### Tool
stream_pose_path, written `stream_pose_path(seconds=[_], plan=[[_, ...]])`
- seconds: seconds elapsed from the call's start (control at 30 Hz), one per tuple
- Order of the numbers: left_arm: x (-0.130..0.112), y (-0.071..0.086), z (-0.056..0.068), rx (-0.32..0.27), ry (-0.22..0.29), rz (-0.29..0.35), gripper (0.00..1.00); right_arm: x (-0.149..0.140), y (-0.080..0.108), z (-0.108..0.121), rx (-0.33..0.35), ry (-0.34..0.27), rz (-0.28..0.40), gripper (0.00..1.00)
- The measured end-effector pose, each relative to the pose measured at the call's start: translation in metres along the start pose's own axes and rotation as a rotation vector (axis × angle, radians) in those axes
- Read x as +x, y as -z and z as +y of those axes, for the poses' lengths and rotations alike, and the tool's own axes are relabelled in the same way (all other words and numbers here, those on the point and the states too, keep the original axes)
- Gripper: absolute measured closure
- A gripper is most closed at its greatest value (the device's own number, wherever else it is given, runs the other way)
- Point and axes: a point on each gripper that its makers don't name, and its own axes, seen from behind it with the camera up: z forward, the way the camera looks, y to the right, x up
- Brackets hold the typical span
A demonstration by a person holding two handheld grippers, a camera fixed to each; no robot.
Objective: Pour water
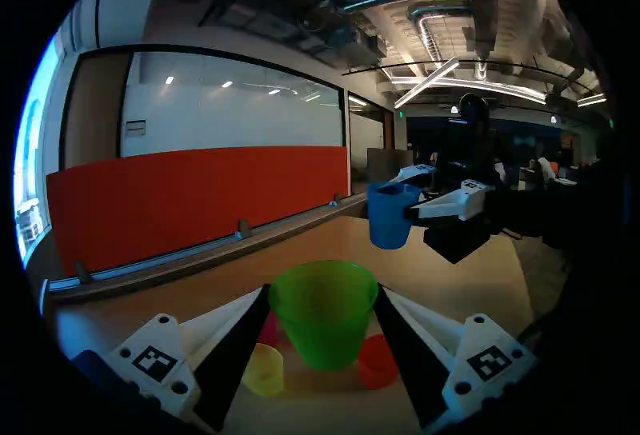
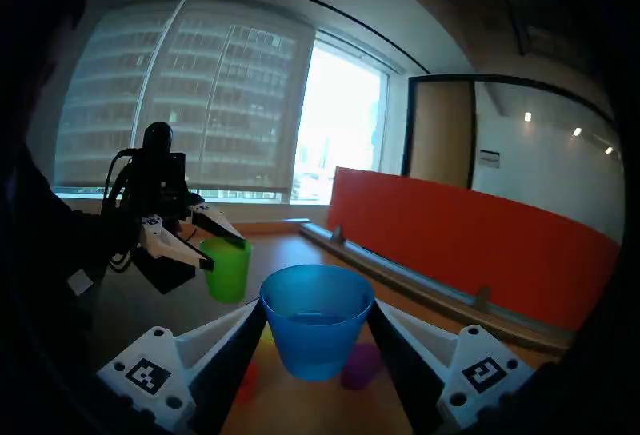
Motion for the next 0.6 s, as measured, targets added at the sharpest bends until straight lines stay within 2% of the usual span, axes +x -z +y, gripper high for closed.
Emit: stream_pose_path(seconds=[0.27,0.6], plan=[[-0.004,0.001,0.008,-0.020,0.002,0.002,0.09,0.009,-0.008,-0.006,0.014,0.022,0.013,0.09],[-0.006,0.001,0.020,-0.048,0.000,0.016,0.09,0.021,-0.016,-0.012,0.017,0.097,0.021,0.10]])
